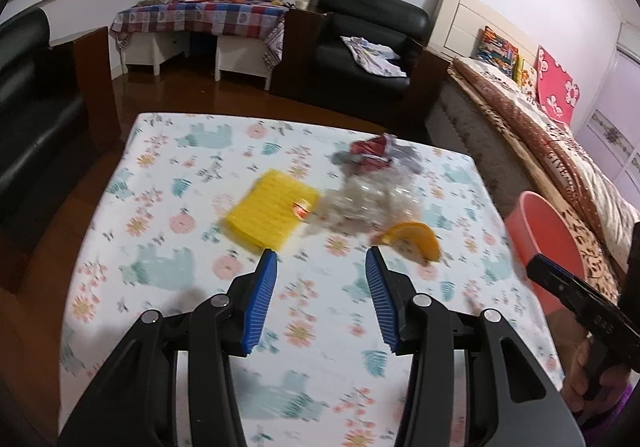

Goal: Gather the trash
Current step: 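Move both open tools from the bucket back over the table, then close the left tool on the yellow foam sleeve while the right tool grasps the bubble wrap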

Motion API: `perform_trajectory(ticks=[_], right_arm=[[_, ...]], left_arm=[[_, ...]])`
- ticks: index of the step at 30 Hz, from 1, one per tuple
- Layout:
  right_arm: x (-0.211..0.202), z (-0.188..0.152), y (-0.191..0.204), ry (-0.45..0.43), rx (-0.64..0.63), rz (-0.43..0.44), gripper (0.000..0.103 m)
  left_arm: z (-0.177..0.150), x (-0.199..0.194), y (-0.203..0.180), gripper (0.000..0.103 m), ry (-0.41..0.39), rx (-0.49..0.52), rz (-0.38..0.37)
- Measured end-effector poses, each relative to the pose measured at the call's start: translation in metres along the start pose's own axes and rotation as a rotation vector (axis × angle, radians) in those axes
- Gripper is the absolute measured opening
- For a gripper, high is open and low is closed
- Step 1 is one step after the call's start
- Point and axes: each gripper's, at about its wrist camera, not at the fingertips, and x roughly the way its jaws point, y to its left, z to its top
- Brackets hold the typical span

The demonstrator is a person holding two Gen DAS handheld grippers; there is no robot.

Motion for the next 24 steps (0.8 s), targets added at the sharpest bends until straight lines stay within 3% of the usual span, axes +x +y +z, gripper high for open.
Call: perform_trajectory(ticks=[7,17,24], right_arm=[[0.018,-0.001,0.014,0.031,-0.031,0.012,0.041],[0.051,0.021,0.021,0.065,0.011,0.080,0.041],[0.087,0.044,0.037,0.069,-0.020,0.082,0.053]], left_arm=[[0.015,0.024,0.012,0.047,-0.003,0.049,0.034],[0.025,0.071,0.046,0.047,0.049,-0.004,0.079],[0.020,0.078,0.051,0.046,0.062,-0.013,0.054]])
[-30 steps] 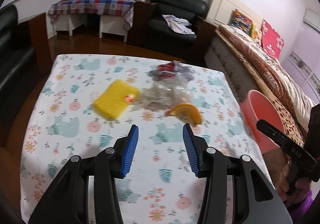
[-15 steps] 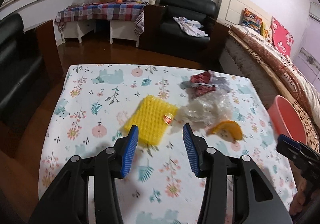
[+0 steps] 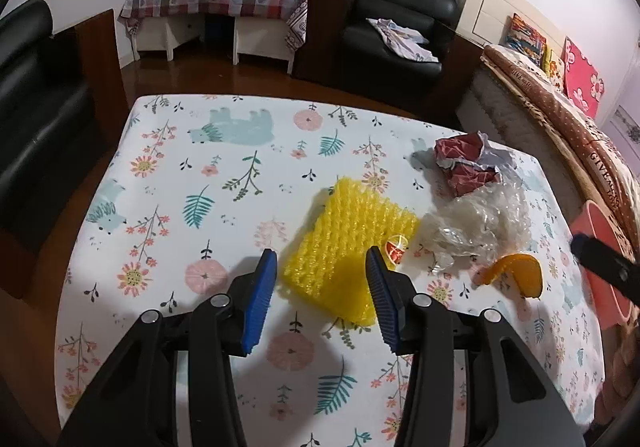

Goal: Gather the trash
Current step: 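Close the left tool on the yellow foam sleeve while the right tool grasps the bubble wrap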

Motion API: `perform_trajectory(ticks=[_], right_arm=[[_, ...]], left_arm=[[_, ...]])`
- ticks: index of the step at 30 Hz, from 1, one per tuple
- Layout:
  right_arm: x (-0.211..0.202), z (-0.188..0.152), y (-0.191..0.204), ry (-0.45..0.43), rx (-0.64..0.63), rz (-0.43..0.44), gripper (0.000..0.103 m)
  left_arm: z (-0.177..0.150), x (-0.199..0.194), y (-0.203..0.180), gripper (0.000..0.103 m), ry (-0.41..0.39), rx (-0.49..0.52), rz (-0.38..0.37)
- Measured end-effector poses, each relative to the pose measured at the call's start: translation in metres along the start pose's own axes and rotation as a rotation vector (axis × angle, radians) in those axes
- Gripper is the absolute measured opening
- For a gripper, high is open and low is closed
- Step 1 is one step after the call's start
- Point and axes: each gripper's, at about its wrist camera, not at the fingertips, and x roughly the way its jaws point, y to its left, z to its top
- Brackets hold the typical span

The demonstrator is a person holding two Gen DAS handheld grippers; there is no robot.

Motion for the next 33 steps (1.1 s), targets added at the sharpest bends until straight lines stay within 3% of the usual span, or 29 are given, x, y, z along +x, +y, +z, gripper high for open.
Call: perform_trajectory(ticks=[3,9,12,14,16,19,24,33], right_arm=[[0.016,0.009,0.002,0.014,-0.013,0.008,0.056],[0.053,0.024,0.003,0.085,-0.021,0.038,0.059],[0.061,0.024,0.007,0.099,-0.035,0.042,0.059],[0.063,0.022,0.012,0.104,-0.052,0.043,0.058],[0.063,0.017,0.017,0.115,-0.078,0.028,0.041],[0.060,0.010,0.021,0.126,-0.088,0.036,0.030],[0.045,-0.001,0.029,0.123,-0.101,0.042,0.026],[-0.005,-0.003,0.029,0.041,-0.065,0.069,0.025]], left_arm=[[-0.001,-0.002,-0.001,0.046,0.001,0.004,-0.035],[-0.003,-0.004,-0.010,0.018,-0.001,0.021,-0.066],[-0.003,-0.008,-0.011,0.011,-0.008,0.010,-0.080],[-0.003,-0.011,-0.013,0.010,-0.015,0.006,-0.087],[-0.003,-0.015,-0.014,0.009,-0.024,0.003,-0.092],[-0.003,-0.023,-0.015,0.008,-0.037,-0.002,-0.100],[-0.003,-0.040,-0.019,0.008,-0.073,-0.013,-0.112],[-0.001,-0.076,-0.030,0.008,-0.134,-0.002,-0.135]])
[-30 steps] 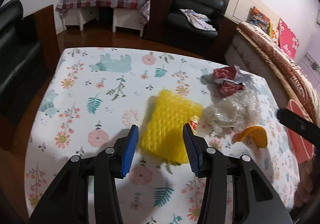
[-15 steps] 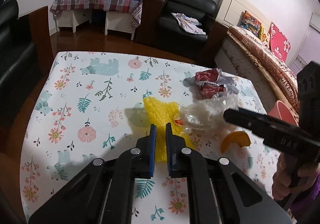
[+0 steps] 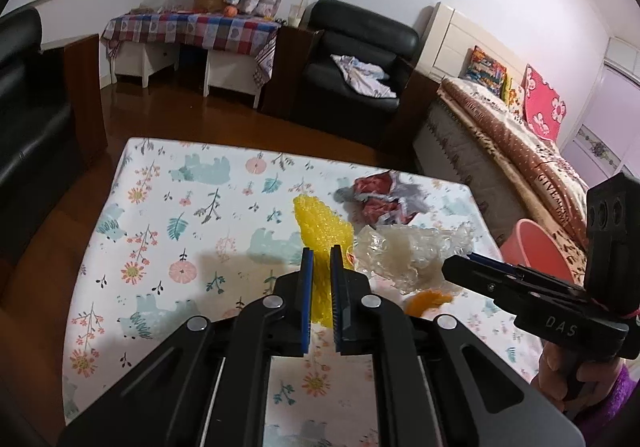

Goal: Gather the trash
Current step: 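Close the left tool on the yellow foam sleeve while the right tool grasps the bubble wrap, then carry the yellow sleeve and bubble wrap over the pink bucket with both tools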

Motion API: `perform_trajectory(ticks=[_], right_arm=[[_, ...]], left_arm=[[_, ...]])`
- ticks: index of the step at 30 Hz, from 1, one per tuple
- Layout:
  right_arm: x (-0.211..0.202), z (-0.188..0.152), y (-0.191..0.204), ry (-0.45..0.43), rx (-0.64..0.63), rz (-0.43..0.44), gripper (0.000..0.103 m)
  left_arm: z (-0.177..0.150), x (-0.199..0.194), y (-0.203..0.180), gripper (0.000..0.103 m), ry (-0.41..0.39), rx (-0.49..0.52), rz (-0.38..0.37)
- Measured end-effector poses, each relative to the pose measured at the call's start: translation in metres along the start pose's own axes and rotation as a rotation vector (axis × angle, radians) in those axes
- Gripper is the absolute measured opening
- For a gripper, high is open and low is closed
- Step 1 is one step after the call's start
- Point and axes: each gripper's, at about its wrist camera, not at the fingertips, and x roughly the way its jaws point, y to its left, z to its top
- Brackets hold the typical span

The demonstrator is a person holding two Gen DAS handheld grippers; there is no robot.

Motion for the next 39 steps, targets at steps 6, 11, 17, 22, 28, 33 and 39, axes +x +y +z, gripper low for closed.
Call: perform_trajectory(ticks=[6,11,17,22,28,33,39], right_arm=[[-0.032,-0.002,-0.006,-0.053,0.026,-0.022,0.025],[-0.060,-0.004,-0.017,-0.100,0.049,-0.065,0.025],[-0.091,-0.013,-0.035,-0.136,0.092,-0.121,0.025],[-0.112,-0.019,-0.056,-0.161,0.143,-0.163,0.025],[-0.140,-0.027,-0.080,-0.192,0.197,-0.218,0.025],[-0.162,-0.039,-0.103,-0.220,0.245,-0.273,0.025],[-0.188,-0.056,-0.138,-0.254,0.325,-0.305,0.025]], left_arm=[[0.003,-0.016,-0.021,0.008,-0.030,0.023,-0.031],[0.004,-0.020,-0.043,0.008,-0.030,0.049,-0.050],[0.004,-0.018,-0.076,0.008,-0.027,0.091,-0.094],[0.002,-0.012,-0.105,0.008,-0.016,0.130,-0.129],[0.000,-0.002,-0.139,0.008,-0.004,0.171,-0.179],[-0.002,0.008,-0.169,0.008,0.013,0.210,-0.221],[-0.006,0.024,-0.208,0.008,0.048,0.268,-0.259]])
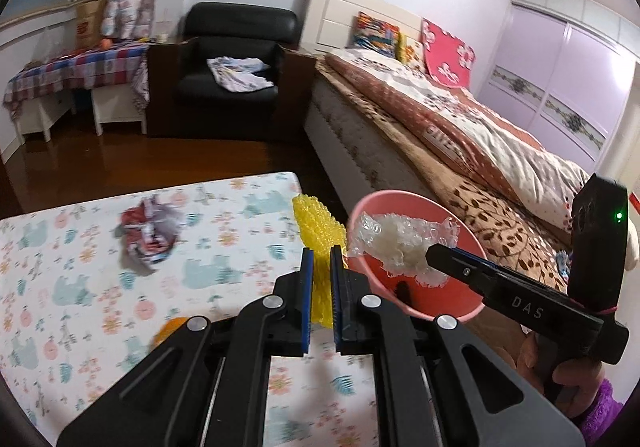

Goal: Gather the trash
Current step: 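Carry the yellow sleeve and bubble wrap over the pink bucket with both tools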

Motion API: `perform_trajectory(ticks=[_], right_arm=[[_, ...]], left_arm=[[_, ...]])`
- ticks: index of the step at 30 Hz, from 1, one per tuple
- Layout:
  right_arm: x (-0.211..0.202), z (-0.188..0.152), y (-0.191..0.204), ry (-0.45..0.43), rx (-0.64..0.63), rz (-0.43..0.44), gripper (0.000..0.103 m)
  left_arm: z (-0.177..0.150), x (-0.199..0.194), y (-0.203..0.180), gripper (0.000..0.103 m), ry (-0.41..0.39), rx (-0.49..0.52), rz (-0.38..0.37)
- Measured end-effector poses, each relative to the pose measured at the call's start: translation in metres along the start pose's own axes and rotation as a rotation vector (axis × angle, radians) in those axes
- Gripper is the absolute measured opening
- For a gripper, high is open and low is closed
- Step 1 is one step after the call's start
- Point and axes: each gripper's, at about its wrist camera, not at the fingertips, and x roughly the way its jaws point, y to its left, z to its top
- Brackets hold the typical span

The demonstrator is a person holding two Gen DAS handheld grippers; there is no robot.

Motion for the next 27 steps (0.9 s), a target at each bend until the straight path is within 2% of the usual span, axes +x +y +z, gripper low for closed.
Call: perform_trajectory(ticks=[12,27], right_arm=[[0.001,0.013,-0.069,-0.023,0.119,-0.056,0.025],[0.016,0.012,-0.102,-0.012,0.131,-0.140,0.026]], left_arm=[[0.004,0.044,-0.055,0.008,0.065,0.093,-0.034],[-0.001,0.085,-0.082,0.008,0.122,0.143,-0.052]])
